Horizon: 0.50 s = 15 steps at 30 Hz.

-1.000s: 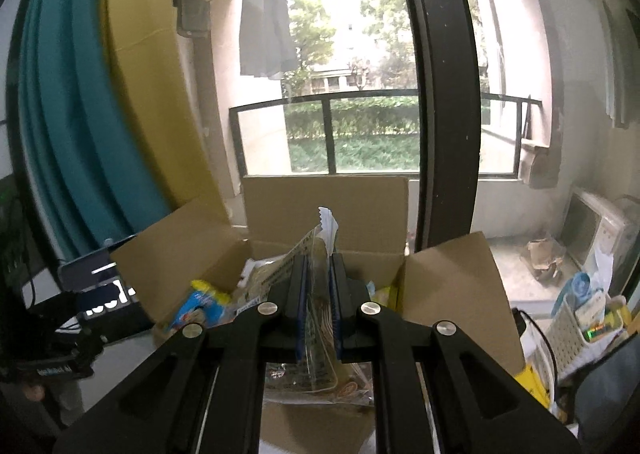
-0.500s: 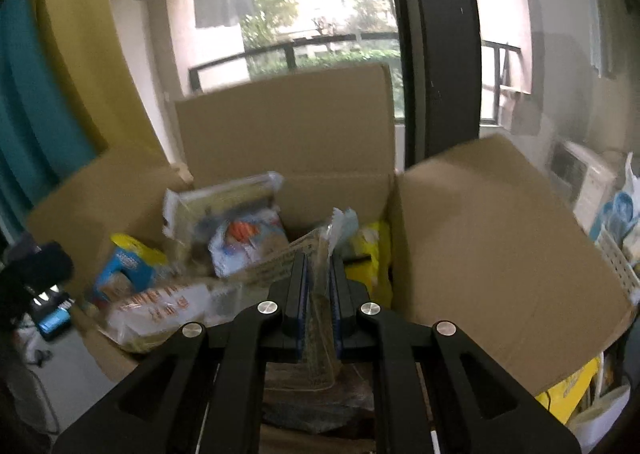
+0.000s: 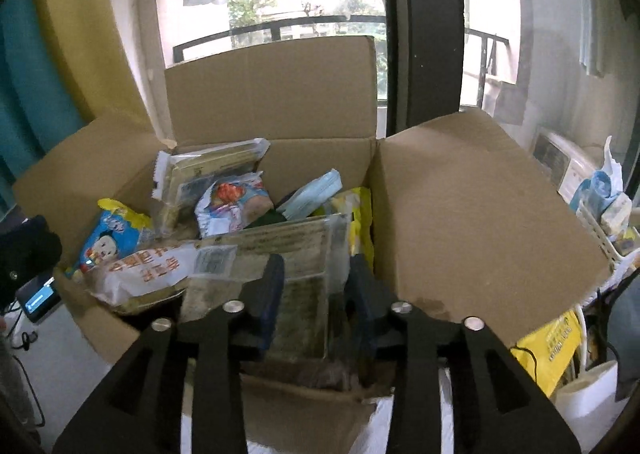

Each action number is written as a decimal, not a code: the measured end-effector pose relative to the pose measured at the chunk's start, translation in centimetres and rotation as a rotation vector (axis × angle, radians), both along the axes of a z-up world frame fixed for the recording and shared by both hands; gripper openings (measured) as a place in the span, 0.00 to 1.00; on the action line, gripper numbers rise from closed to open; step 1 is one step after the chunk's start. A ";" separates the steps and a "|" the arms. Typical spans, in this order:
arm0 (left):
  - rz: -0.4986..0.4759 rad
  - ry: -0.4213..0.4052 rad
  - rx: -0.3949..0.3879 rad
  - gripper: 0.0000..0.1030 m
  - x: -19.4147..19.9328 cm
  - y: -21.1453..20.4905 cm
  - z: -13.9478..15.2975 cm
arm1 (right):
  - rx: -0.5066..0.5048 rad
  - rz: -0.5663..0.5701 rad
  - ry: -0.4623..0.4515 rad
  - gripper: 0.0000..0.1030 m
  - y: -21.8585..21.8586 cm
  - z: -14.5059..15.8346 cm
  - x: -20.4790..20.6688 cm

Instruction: Organize snacks

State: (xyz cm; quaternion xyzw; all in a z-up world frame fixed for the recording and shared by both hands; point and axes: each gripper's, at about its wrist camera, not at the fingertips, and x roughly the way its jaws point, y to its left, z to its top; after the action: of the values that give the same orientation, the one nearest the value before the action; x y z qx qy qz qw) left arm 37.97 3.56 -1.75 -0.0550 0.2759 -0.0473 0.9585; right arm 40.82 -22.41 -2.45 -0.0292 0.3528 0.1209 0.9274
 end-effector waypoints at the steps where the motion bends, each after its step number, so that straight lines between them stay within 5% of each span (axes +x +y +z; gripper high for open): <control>1: -0.002 0.001 0.003 0.79 -0.2 0.0 0.0 | -0.004 0.000 0.001 0.44 0.0 0.1 -0.3; 3: 0.000 0.002 0.005 0.88 -0.9 0.1 0.0 | -0.008 0.002 -0.001 0.45 0.0 0.4 -0.8; 15: -0.004 0.008 0.007 0.88 -5.0 -0.6 0.7 | -0.001 -0.004 0.010 0.46 -0.8 1.8 -4.9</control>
State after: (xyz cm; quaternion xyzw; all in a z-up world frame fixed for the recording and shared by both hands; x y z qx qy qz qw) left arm 33.00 2.94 -1.08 -0.0514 0.2799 -0.0483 0.9574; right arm 35.96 -23.23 -0.65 -0.0285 0.3576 0.1190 0.9258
